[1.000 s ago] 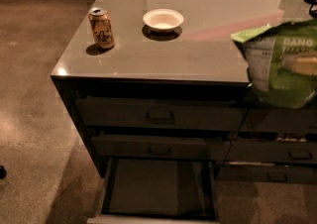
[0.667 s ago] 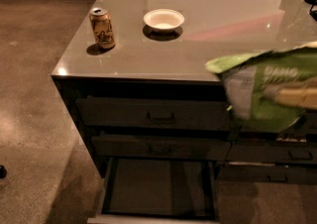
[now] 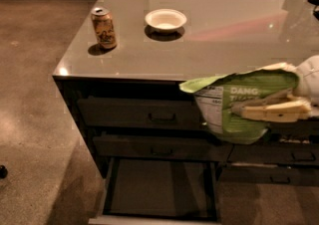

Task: Place green rice chip bag into bottom drawer

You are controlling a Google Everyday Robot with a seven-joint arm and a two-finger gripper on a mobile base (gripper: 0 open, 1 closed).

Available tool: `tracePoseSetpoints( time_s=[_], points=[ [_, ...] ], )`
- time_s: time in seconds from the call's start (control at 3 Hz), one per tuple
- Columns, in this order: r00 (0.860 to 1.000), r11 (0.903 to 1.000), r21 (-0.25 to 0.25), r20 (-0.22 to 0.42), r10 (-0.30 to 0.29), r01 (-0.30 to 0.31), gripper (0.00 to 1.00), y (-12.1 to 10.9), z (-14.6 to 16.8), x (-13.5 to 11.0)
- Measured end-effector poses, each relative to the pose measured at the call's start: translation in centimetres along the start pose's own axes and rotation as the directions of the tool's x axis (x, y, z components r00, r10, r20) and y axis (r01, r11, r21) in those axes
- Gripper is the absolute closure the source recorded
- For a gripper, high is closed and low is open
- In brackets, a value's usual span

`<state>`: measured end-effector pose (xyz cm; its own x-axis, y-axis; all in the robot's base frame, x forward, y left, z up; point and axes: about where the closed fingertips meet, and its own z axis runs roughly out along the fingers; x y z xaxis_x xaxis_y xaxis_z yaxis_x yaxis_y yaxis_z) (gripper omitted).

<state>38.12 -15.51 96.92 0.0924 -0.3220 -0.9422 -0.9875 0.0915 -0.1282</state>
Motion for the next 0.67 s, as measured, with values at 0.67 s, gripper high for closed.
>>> tracePoseSetpoints(
  time_s=[0.67],
  points=[
    [0.985,0.9908,-0.112,0.144,0.092,-0.076,1.00,-1.6,11.9,7.8]
  ],
)
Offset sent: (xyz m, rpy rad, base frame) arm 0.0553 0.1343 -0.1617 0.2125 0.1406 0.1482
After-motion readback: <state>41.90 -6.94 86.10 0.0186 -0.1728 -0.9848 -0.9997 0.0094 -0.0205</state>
